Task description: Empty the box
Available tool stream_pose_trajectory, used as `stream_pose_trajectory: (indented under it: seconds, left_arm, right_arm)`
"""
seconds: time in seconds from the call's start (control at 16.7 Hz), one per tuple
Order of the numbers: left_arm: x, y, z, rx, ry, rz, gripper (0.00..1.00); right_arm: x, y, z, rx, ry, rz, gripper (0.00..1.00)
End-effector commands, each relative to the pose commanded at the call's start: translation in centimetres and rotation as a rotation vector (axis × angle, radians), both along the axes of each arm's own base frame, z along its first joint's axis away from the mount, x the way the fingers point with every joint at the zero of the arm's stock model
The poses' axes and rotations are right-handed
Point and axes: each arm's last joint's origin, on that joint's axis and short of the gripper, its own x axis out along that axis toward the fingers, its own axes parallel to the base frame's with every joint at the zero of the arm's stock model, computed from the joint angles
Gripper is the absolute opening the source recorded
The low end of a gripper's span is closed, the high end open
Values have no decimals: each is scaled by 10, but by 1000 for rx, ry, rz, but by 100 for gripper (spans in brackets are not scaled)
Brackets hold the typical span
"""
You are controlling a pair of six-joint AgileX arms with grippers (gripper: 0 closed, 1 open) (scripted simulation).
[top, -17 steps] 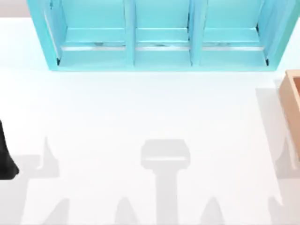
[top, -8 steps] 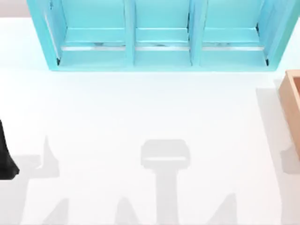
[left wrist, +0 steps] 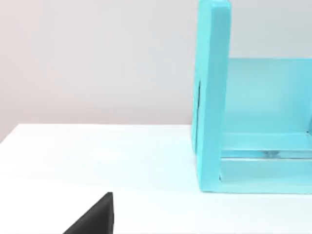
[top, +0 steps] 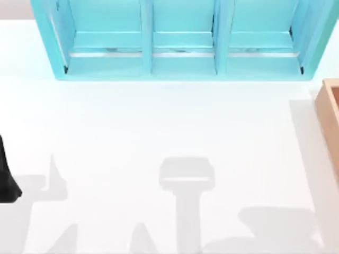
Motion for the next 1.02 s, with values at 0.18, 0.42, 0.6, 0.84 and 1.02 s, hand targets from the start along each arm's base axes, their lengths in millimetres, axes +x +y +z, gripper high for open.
stream_pose_trajectory:
  seconds: [0.18, 0.42, 0.6, 0.84, 1.02]
  left_arm:
    - [0, 0, 0, 0, 0, 0, 100]
    - [0, 0, 0, 0, 0, 0, 100]
    - [0, 0, 0, 0, 0, 0, 100]
    - [0, 0, 0, 0, 0, 0, 100]
    - [0, 0, 0, 0, 0, 0, 100]
  right_arm:
    - [33, -22, -2, 51, 241, -4, 100]
    - [60, -45, -6, 113, 432, -4, 100]
    - [66, -52, -6, 129, 474, -4, 100]
    - [66, -50, -6, 127, 471, 0, 100]
    - [65, -50, -15, 128, 470, -4, 100]
